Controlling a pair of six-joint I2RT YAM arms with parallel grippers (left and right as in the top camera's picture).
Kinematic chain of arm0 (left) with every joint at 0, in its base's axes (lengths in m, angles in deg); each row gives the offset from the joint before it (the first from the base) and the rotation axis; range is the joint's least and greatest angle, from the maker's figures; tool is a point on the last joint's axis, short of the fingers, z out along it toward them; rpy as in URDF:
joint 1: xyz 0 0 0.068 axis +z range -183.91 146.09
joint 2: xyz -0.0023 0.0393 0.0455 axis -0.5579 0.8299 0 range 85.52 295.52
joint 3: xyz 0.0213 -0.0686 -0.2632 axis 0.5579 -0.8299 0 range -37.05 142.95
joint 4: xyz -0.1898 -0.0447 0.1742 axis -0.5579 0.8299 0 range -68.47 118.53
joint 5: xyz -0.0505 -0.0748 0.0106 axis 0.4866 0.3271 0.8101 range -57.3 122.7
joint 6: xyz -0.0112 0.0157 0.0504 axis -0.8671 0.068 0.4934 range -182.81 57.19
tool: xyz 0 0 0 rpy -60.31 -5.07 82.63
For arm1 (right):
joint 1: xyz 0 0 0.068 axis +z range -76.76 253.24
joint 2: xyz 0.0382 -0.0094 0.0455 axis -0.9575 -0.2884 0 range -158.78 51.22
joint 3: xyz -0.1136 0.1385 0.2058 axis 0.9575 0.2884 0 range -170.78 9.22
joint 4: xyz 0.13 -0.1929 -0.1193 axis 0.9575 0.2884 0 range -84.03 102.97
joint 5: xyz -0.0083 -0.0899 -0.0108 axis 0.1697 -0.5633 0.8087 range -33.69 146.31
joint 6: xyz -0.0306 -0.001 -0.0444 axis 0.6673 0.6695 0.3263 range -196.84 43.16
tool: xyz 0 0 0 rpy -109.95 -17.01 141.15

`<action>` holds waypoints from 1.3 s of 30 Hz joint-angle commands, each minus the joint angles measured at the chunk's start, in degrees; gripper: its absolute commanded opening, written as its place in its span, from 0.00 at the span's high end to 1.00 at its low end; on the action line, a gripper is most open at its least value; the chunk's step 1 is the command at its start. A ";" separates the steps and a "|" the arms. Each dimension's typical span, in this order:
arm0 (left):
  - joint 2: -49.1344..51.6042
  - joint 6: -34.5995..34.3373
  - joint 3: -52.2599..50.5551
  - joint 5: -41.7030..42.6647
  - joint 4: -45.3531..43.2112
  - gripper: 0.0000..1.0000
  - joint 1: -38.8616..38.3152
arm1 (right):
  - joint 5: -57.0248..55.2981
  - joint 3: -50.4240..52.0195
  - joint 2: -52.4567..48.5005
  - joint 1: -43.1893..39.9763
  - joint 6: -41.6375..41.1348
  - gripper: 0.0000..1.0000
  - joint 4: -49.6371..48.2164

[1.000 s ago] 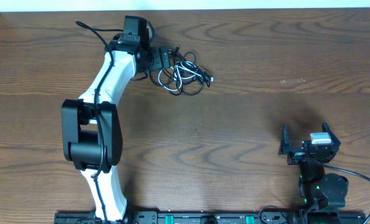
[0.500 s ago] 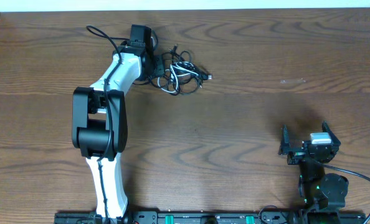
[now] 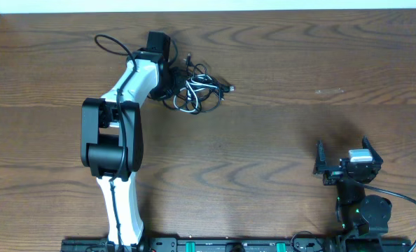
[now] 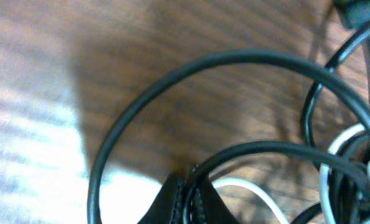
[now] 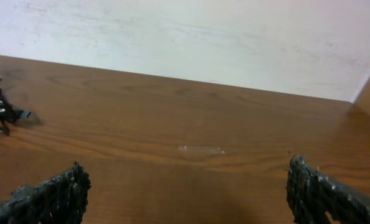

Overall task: Untangle cables
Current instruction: 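Reach the left gripper to the tangled black and white cables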

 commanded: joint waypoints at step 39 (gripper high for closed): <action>0.17 -24.79 -6.03 -11.19 16.37 0.85 -19.04 | 0.35 0.07 0.31 -0.94 -0.66 0.01 0.26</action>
